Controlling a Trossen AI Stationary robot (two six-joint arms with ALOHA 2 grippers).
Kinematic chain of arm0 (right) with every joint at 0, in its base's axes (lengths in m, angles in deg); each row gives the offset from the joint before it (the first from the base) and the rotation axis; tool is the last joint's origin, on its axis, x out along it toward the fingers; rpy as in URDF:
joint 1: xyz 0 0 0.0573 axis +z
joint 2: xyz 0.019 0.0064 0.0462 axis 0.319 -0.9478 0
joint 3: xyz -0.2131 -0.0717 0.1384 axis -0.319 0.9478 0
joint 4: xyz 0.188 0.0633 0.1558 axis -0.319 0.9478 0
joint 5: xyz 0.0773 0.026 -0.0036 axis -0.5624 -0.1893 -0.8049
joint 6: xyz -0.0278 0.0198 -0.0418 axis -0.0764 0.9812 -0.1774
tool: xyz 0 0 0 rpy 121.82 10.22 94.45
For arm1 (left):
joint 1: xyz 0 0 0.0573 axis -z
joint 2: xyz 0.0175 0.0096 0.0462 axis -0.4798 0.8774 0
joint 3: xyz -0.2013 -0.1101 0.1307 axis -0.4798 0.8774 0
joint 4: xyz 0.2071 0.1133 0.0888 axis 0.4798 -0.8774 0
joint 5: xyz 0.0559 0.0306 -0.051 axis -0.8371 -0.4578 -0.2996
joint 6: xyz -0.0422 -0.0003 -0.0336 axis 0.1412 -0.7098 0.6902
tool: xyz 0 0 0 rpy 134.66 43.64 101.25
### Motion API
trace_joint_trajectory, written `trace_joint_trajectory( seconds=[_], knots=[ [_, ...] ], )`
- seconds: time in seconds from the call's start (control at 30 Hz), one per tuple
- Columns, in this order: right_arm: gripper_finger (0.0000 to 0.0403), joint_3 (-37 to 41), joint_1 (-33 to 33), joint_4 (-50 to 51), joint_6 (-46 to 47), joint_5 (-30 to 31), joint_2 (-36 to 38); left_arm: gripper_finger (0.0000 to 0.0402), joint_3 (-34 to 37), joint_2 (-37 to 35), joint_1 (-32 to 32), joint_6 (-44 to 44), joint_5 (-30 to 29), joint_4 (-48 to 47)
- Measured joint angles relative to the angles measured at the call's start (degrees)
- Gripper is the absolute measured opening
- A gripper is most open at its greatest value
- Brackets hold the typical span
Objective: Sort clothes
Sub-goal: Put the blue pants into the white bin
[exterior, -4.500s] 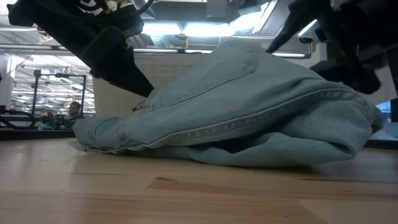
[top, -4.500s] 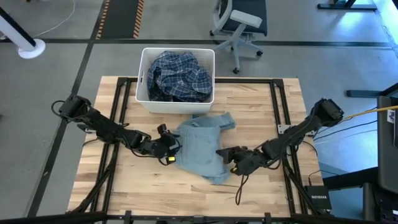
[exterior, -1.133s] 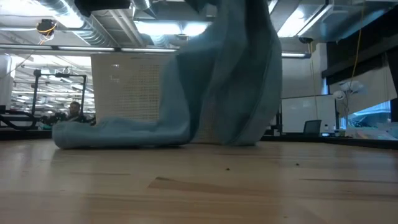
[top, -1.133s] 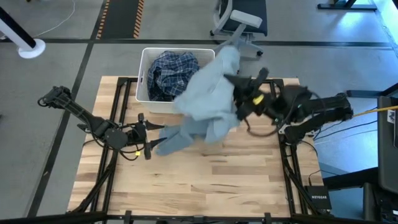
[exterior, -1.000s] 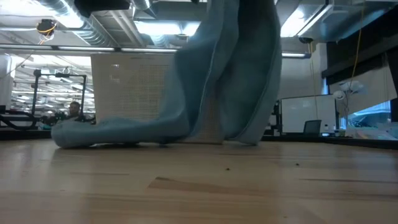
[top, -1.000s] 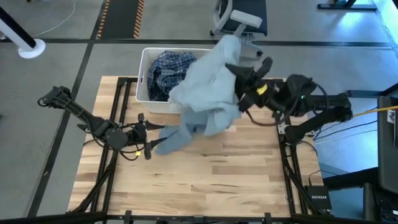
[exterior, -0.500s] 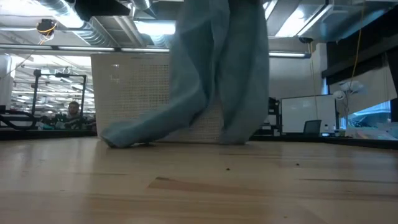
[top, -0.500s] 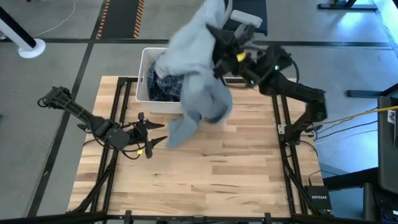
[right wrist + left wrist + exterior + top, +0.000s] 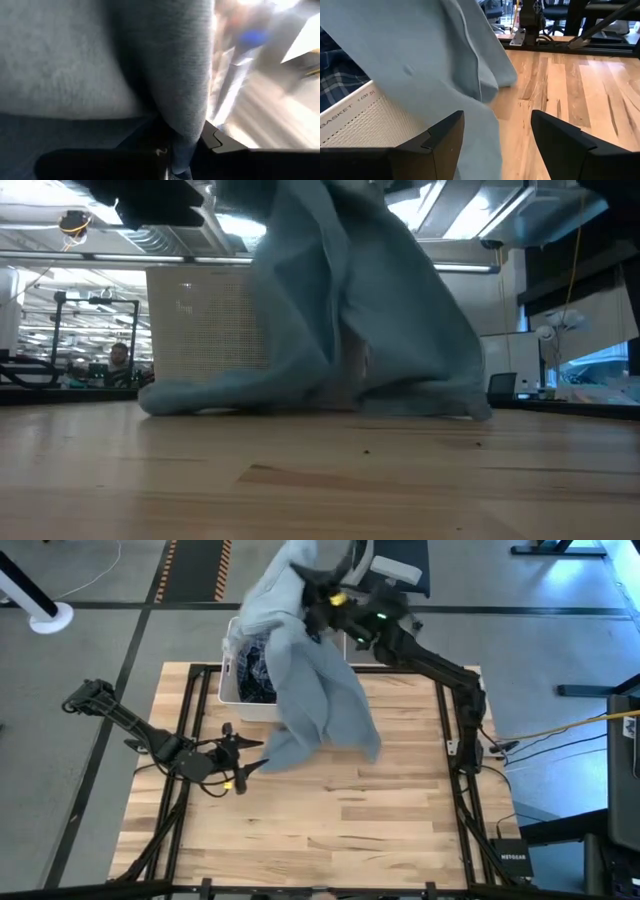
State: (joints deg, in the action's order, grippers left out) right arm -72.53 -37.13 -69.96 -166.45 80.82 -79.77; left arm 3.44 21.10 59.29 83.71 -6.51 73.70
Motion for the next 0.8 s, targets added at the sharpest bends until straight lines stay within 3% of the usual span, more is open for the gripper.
trace_joint_trajectory(
  seconds=[0.43,0.8],
  knots=[
    [0.0037,-0.04,-6.33,30.07,11.89,0.33,-11.46,0.0226,-0.02,-0.04,0.04,0.01,-0.02,0.31],
    [0.0055,-0.04,-6.97,34.21,19.63,-3.27,-20.05,0.0226,-0.02,-0.04,0.04,0.13,-0.01,0.32]
  ],
)
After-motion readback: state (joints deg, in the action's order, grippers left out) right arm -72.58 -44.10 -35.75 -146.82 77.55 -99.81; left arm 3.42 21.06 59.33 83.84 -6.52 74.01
